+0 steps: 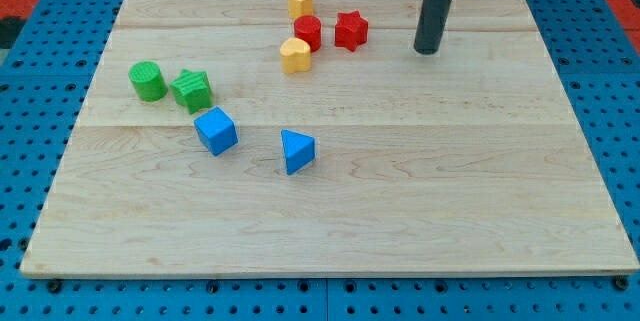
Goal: Put red blocks between yellow blocks
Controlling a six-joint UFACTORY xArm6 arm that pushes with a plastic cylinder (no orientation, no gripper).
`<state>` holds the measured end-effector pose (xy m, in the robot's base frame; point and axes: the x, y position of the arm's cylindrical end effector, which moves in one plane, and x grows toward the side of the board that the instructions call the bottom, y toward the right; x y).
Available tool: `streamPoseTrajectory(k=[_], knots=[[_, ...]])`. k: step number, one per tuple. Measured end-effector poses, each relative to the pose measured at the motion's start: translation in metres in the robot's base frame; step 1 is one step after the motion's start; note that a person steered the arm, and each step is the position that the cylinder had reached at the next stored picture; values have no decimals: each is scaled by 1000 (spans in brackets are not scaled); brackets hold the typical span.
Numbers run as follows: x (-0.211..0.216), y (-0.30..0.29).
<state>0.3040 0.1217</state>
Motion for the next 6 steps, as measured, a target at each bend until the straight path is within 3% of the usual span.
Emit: streamPoseTrajectory(k=[1, 2, 3, 4, 5, 6], knots=[[-12, -94], [-16, -128], [60, -86], [67, -152], [35, -169], [35, -169]])
